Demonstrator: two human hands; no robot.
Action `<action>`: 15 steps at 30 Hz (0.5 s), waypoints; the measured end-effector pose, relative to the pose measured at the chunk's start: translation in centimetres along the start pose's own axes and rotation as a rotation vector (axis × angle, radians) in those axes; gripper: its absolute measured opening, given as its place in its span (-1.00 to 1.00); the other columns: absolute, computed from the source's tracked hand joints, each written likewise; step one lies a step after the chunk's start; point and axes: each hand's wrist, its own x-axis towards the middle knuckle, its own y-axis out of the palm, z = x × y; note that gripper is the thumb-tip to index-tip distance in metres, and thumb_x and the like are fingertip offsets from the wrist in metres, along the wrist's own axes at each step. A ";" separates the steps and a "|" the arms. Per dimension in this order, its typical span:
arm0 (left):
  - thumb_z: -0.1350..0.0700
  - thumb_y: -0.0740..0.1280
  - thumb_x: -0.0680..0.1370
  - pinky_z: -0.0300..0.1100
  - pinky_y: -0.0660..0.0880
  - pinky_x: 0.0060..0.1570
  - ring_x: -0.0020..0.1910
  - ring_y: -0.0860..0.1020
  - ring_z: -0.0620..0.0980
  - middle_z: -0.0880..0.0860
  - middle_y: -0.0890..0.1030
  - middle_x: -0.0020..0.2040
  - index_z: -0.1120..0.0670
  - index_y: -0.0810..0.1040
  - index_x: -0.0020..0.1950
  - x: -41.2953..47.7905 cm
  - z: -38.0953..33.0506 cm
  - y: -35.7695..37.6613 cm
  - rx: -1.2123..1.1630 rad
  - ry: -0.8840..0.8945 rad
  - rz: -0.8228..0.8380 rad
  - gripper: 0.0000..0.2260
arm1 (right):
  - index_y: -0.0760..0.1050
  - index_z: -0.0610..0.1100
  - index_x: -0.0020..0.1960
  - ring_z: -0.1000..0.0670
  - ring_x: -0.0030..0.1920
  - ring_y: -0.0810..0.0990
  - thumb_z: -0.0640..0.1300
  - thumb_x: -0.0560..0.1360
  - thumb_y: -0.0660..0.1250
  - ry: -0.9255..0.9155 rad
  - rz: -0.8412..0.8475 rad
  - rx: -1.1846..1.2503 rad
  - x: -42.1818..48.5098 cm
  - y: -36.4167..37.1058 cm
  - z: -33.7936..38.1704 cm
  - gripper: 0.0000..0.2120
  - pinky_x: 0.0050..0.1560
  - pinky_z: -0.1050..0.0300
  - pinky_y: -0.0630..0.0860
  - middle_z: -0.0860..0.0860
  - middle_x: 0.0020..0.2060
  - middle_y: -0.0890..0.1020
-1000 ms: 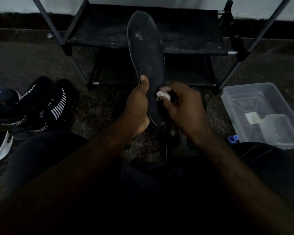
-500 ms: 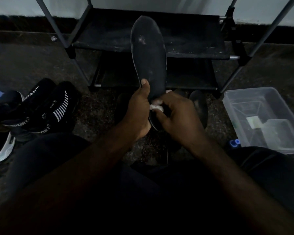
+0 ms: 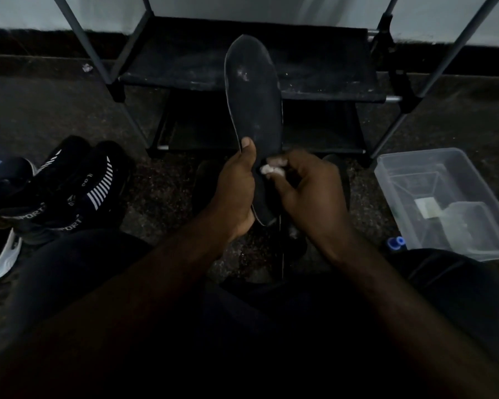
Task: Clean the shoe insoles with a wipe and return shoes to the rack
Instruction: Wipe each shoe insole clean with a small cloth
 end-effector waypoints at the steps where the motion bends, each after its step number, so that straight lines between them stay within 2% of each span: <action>1: -0.16 0.08 0.65 -0.09 0.59 -0.04 -0.02 0.64 0.12 0.22 0.64 0.04 0.28 0.52 0.25 0.1 0.1 -0.1 0.017 0.005 0.004 -0.47 | 0.66 -0.14 0.00 0.10 -0.07 0.65 -0.22 0.48 0.44 -0.037 0.078 0.027 -0.2 0.0 0.3 -0.89 0.02 0.13 0.60 0.07 -0.09 0.69; 3: -0.14 0.07 0.65 -0.11 0.59 -0.06 0.02 0.65 0.13 0.22 0.66 0.07 0.28 0.52 0.25 0.1 0.3 -0.2 0.026 0.006 0.003 -0.48 | 0.67 -0.12 -0.01 0.16 -0.07 0.63 -0.25 0.47 0.43 -0.078 0.168 0.042 -0.4 0.0 0.6 -0.88 0.01 0.26 0.56 0.14 -0.11 0.66; 7: -0.14 0.09 0.65 -0.08 0.54 0.05 0.11 0.62 0.12 0.22 0.62 0.17 0.24 0.50 0.30 0.2 0.4 0.0 0.005 0.009 0.013 -0.50 | 0.67 -0.12 0.00 0.12 -0.07 0.65 -0.19 0.48 0.44 0.007 -0.049 -0.049 0.4 -0.5 -0.4 -0.90 -0.01 0.12 0.59 0.06 -0.09 0.70; 8: -0.14 0.08 0.65 -0.09 0.54 0.05 0.11 0.63 0.11 0.21 0.63 0.16 0.23 0.51 0.29 0.2 0.4 0.0 0.031 0.022 0.015 -0.51 | 0.67 -0.13 -0.02 0.11 -0.08 0.65 -0.20 0.48 0.44 -0.013 -0.029 -0.047 0.6 -0.6 -0.4 -0.90 -0.01 0.12 0.59 0.07 -0.10 0.70; 11: -0.08 0.06 0.67 -0.13 0.56 -0.03 -0.01 0.66 0.04 0.18 0.66 0.06 0.21 0.55 0.18 0.1 0.7 -0.1 0.072 0.076 0.009 -0.57 | 0.67 -0.13 -0.06 0.18 -0.10 0.62 -0.28 0.45 0.44 -0.123 0.207 0.039 0.1 -0.6 0.0 -0.89 -0.02 0.27 0.55 0.18 -0.14 0.63; 12: -0.07 0.06 0.67 -0.13 0.56 -0.03 -0.03 0.66 0.04 0.18 0.66 0.05 0.22 0.55 0.18 0.1 0.7 0.0 0.071 0.085 0.010 -0.58 | 0.67 -0.11 -0.06 0.18 -0.09 0.61 -0.26 0.46 0.43 -0.135 0.210 0.009 0.0 -0.6 0.1 -0.89 -0.02 0.25 0.55 0.18 -0.14 0.62; 15: -0.09 0.06 0.67 -0.09 0.54 0.05 0.04 0.63 0.08 0.21 0.63 0.12 0.22 0.54 0.22 0.1 0.5 0.1 0.071 0.097 0.019 -0.56 | 0.63 -0.13 -0.04 0.00 -0.11 0.63 -0.18 0.47 0.40 -0.061 -0.020 -0.165 0.4 -0.8 -0.8 -0.91 -0.08 0.09 0.55 0.02 -0.12 0.66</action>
